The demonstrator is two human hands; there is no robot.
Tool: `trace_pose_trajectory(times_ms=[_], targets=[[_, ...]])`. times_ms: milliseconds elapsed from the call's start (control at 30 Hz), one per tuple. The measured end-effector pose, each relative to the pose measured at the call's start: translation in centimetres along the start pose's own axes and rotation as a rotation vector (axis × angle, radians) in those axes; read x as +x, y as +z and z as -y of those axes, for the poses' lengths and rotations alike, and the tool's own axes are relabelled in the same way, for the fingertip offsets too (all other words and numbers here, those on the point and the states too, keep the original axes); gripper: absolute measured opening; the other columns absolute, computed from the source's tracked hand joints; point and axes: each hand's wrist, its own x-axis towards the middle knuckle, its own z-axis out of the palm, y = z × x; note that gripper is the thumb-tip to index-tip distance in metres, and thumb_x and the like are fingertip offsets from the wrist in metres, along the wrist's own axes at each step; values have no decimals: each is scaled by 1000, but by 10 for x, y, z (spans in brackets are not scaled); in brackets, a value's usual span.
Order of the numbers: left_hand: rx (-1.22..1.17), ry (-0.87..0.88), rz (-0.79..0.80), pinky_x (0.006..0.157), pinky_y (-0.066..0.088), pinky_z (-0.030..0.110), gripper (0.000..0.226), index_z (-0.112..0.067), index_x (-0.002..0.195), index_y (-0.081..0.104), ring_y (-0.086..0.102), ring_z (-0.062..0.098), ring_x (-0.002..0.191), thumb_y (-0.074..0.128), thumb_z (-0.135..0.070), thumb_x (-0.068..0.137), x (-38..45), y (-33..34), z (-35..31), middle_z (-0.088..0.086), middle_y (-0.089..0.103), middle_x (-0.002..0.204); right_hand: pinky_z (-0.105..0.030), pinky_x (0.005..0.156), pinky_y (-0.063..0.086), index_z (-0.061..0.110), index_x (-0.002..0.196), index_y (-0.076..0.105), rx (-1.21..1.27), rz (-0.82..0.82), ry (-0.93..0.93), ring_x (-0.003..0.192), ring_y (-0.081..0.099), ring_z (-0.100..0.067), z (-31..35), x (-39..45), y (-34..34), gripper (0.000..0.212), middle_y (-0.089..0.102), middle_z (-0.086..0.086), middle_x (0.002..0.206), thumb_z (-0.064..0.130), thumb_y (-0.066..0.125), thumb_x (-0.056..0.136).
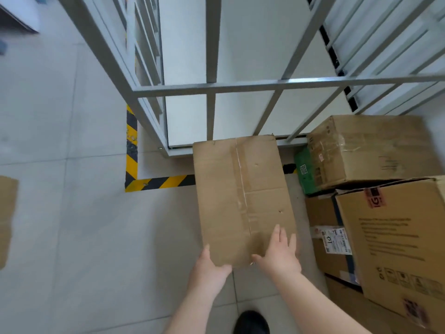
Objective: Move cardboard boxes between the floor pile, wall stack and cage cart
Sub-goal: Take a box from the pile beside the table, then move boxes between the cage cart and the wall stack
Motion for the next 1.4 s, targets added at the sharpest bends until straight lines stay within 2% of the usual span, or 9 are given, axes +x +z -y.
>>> trace_pose_trajectory(times_ms=[100,233,433,600,733,867,1033,1333,1400], targets=[[56,-9,13,96,39,24,59,-20,141,37,49,21,126,59,-30,88,-60,-50,-4,4,48,140,-44,115,27,15,152,3,-88,78,-103,147,-9,-25,28,-52,-29,85,3,1,160,42,55,91],[33,-53,-89,96,39,21,53,-18,136,44,50,19,124,59,-32,88,-156,-124,9,3,50,138,-40,105,39,19,146,26,-110,122,-245,139,26,-22,60,-141,-85,70,36,-1,147,42,58,88],[-189,-93,-328,85,39,20,47,-11,129,51,55,21,115,63,-25,86,-308,-203,46,8,56,126,-30,93,43,19,143,35,-174,166,-486,126,47,-20,101,-285,-151,64,46,-2,141,43,57,88],[-417,-123,-491,89,41,22,45,-10,128,51,55,22,115,62,-21,86,-410,-224,101,9,56,125,-25,89,42,14,141,40,-275,199,-730,121,51,-18,145,-389,-167,63,50,-3,138,45,58,89],[-564,-166,-612,80,38,21,44,-10,128,51,54,18,102,61,-22,86,-484,-227,158,3,54,115,-25,85,40,12,137,43,-351,206,-906,119,52,-21,185,-471,-159,61,52,-4,134,45,58,89],[-681,-212,-681,80,37,21,42,-12,126,52,53,17,98,60,-23,87,-526,-234,206,-1,51,109,-23,77,35,11,136,44,-402,209,-1022,115,54,-21,219,-531,-138,59,53,-5,133,43,59,89],[-766,-215,-731,81,38,21,41,-11,125,54,51,15,96,61,-23,86,-543,-258,256,-1,52,106,-22,80,35,10,136,45,-438,224,-1085,116,53,-20,257,-577,-104,58,55,-4,131,43,58,89],[-786,-191,-732,86,41,26,43,-10,129,49,54,19,104,57,-26,89,-525,-335,298,4,55,122,-23,78,36,9,138,41,-339,182,-1020,116,53,-22,326,-596,-63,61,54,-4,131,44,56,90],[-792,-186,-722,84,38,24,45,-10,130,48,51,18,100,56,-26,90,-516,-355,298,2,54,115,-23,78,36,9,139,40,-321,179,-998,116,54,-22,344,-591,-59,63,54,-5,131,45,57,90]])
